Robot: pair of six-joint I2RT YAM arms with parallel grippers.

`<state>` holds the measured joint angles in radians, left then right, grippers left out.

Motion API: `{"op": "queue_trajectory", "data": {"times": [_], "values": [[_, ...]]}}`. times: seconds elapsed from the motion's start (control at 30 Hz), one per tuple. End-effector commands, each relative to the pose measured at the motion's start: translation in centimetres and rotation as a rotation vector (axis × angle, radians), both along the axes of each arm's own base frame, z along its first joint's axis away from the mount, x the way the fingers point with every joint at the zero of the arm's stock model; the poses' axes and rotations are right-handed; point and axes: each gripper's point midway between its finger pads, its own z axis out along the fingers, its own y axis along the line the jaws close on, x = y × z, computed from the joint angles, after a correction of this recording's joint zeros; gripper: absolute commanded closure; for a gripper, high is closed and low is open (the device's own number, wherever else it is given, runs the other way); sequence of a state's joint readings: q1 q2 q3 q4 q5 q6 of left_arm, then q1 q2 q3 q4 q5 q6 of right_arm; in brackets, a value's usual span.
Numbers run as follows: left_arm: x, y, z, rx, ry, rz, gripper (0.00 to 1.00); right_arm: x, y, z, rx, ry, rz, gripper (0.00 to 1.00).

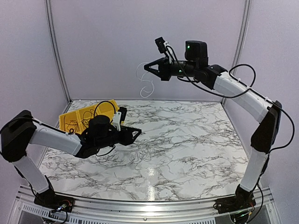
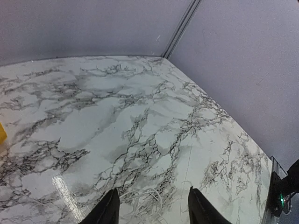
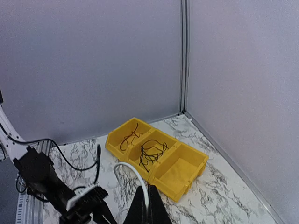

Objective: Untangle the cables

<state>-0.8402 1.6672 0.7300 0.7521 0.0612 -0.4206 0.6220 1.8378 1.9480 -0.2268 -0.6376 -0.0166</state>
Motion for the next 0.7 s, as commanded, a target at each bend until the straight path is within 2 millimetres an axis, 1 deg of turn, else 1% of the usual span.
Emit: {"op": "queue_trajectory", "data": {"times": [0.0, 0.03, 0.07, 0.13, 0.17, 0.3, 0.37, 0.4, 0.43, 0.47, 0.53, 0.67], "values": [[-0.8, 2.0, 2.4, 0.046, -0.015, 0.039, 0.43, -0.9, -1.1, -1.0, -0.059, -0.057, -0.007, 1.00], [-0.7, 2.8, 2.7, 0.080, -0.030, 0.068, 0.40, -0.8, -1.2, -1.8, -0.077, -0.059, -0.009, 1.00], [-0.8, 3.4, 3.8, 0.100, -0.053, 0.081, 0.39, -0.7, -1.2, -2.7, -0.096, -0.054, -0.012, 1.00], [-0.8, 4.5, 5.0, 0.148, -0.094, 0.103, 0.36, -0.7, -1.2, -4.1, -0.127, -0.047, -0.010, 1.00], [-0.8, 5.0, 6.0, 0.157, -0.119, 0.112, 0.35, -0.7, -1.3, -4.7, -0.139, -0.046, -0.008, 1.00], [-0.7, 5.8, 9.9, 0.193, -0.222, 0.118, 0.35, -1.5, -0.9, -6.6, -0.187, -0.046, 0.028, 1.00], [-0.4, 5.5, 11.7, 0.221, -0.264, 0.104, 0.35, -2.4, -0.5, -7.2, -0.205, -0.060, 0.055, 1.00], [-0.3, 5.3, 12.1, 0.249, -0.268, 0.087, 0.34, -2.8, -0.3, -7.3, -0.211, -0.067, 0.068, 1.00], [0.0, 4.9, 12.9, 0.260, -0.285, 0.075, 0.34, -3.3, 0.0, -7.4, -0.216, -0.074, 0.083, 1.00], [0.1, 4.6, 12.8, 0.295, -0.274, 0.048, 0.33, -3.8, 0.2, -7.4, -0.220, -0.084, 0.100, 1.00], [0.4, 3.3, 13.2, 0.333, -0.271, -0.013, 0.34, -4.9, 0.8, -7.5, -0.229, -0.105, 0.130, 1.00], [0.4, 1.5, 14.2, 0.317, -0.300, -0.089, 0.40, -6.5, 1.7, -7.5, -0.244, -0.135, 0.173, 1.00]]}}
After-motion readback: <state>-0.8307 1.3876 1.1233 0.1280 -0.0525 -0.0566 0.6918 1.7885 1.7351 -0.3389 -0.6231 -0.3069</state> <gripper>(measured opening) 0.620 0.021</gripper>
